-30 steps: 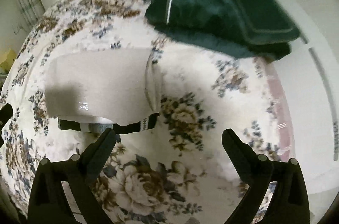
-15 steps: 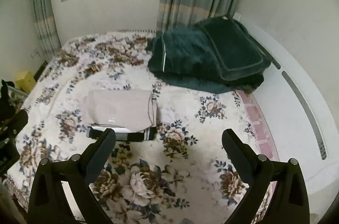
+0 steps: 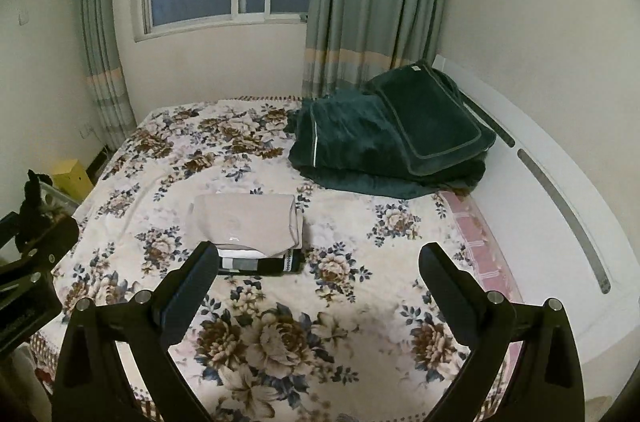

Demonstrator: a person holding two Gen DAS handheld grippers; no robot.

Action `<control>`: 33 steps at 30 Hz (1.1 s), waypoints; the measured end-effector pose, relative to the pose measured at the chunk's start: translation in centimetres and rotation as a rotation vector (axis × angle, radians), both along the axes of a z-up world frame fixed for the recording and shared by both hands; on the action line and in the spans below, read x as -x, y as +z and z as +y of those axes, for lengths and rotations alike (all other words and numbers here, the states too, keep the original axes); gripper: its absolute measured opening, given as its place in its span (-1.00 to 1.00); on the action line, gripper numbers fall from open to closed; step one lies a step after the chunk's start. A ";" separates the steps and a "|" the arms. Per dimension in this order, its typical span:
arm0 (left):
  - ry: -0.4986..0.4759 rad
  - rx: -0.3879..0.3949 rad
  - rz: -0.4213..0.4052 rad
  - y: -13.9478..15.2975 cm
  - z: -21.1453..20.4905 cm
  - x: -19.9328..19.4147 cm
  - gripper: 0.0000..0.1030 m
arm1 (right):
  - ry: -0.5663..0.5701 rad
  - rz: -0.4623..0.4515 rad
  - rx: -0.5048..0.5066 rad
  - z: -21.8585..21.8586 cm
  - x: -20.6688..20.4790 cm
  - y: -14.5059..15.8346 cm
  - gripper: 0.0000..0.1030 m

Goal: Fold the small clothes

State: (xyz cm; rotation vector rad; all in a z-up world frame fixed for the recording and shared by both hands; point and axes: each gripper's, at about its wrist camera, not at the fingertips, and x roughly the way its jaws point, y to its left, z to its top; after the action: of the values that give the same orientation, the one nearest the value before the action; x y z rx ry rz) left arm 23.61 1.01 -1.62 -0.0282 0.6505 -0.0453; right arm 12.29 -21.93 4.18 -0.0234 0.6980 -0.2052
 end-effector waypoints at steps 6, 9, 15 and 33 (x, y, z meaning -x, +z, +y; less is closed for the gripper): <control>0.004 0.007 -0.023 0.7 0.2 2.1 0.97 | 0.017 -0.027 -0.006 0.1 1.5 1.4 0.97; 0.005 0.007 -0.026 0.9 0.3 2.6 0.97 | 0.031 -0.036 -0.004 0.4 1.8 1.9 0.97; 0.019 -0.002 -0.035 1.0 0.5 2.9 0.97 | 0.058 -0.055 -0.003 0.8 2.0 2.2 1.00; 0.033 -0.009 -0.052 1.8 0.4 3.4 0.99 | 0.083 -0.048 -0.029 0.7 1.4 2.2 1.00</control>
State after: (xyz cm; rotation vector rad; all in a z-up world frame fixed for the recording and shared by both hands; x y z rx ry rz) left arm 20.23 1.38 0.13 -0.0286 0.5983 -0.0112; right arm 10.88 -21.19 6.36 -0.0194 0.6506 -0.1154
